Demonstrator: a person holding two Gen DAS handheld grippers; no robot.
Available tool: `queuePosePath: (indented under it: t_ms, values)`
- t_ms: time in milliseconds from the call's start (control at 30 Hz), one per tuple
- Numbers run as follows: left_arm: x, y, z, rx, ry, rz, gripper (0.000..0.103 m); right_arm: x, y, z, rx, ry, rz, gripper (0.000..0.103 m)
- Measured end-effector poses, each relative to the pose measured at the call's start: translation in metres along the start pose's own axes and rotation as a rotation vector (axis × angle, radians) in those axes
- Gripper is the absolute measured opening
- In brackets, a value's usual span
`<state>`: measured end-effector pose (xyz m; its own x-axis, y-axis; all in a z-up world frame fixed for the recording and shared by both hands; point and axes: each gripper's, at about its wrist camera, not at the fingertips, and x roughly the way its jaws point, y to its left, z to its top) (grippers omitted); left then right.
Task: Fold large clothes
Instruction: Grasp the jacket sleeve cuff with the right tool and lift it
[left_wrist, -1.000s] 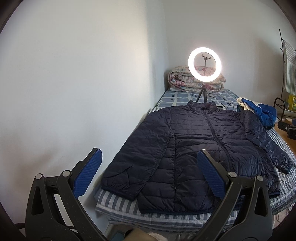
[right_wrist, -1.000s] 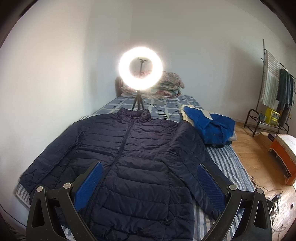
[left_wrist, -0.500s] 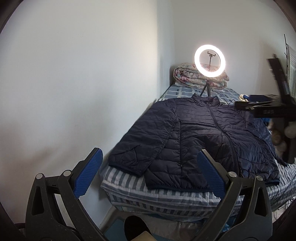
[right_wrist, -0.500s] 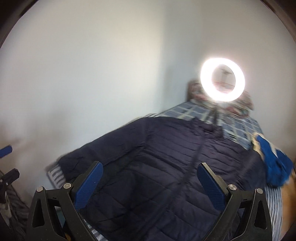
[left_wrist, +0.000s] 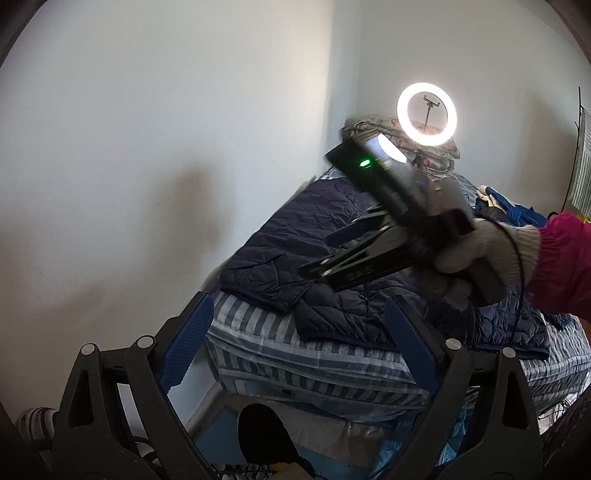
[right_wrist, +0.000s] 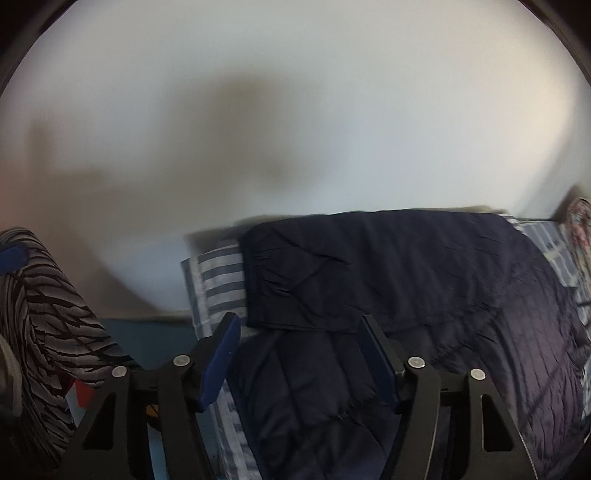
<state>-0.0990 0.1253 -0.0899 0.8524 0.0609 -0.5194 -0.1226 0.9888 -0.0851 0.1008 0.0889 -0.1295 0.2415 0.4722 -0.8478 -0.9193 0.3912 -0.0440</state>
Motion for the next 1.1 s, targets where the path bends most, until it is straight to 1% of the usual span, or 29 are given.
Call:
queuePosePath:
  t_ms: [100,200,333,433,533,667,700,733,767,800,833,900,1000,1100]
  values:
    - [0.001,0.008,-0.001,-0.025,0.001,-0.004,0.096,0.033,0.01,0.009,-0.039,0.068,0.032,0.053]
    - [0.002,0.012,-0.002,-0.035,0.001,-0.004,0.096,0.057,0.02,0.015,-0.067,0.116,0.059,0.049]
    - [0.003,0.015,-0.004,-0.04,-0.004,-0.013,0.096,0.08,0.023,0.016,-0.066,0.144,0.086,0.047]
    - [0.002,0.015,-0.006,-0.032,-0.007,-0.014,0.096,0.094,0.027,0.017,-0.074,0.167,0.083,0.046]
    - [0.0,0.013,-0.007,-0.025,-0.012,-0.012,0.096,0.117,0.031,0.019,-0.081,0.19,0.067,0.046]
    - [0.001,0.01,-0.008,-0.017,-0.01,-0.006,0.096,0.127,0.029,0.021,-0.088,0.197,0.065,0.047]
    - [0.001,0.009,-0.007,-0.016,-0.009,-0.005,0.096,0.128,0.028,0.021,-0.087,0.198,0.068,0.046]
    - [0.001,0.008,-0.007,-0.014,-0.007,-0.006,0.096,0.128,0.026,0.021,-0.081,0.198,0.073,0.044]
    - [0.002,0.007,-0.007,-0.013,-0.006,-0.006,0.096,0.128,0.023,0.021,-0.071,0.197,0.073,0.038]
    - [0.002,0.006,-0.007,-0.011,-0.004,-0.006,0.096,0.128,0.02,0.021,-0.06,0.196,0.072,0.028]
    - [0.003,0.006,-0.007,-0.009,-0.004,-0.005,0.096,0.127,0.015,0.022,-0.044,0.197,0.073,0.024]
    - [0.003,0.005,-0.006,-0.003,-0.002,-0.005,0.096,0.126,0.007,0.024,-0.009,0.197,0.075,0.007]
    - [0.004,0.003,-0.006,0.001,-0.001,-0.003,0.096,0.122,-0.016,0.025,0.075,0.176,0.116,0.007]
    - [0.006,0.001,-0.004,0.011,0.009,-0.004,0.096,0.108,-0.037,0.024,0.147,0.134,0.152,0.006]
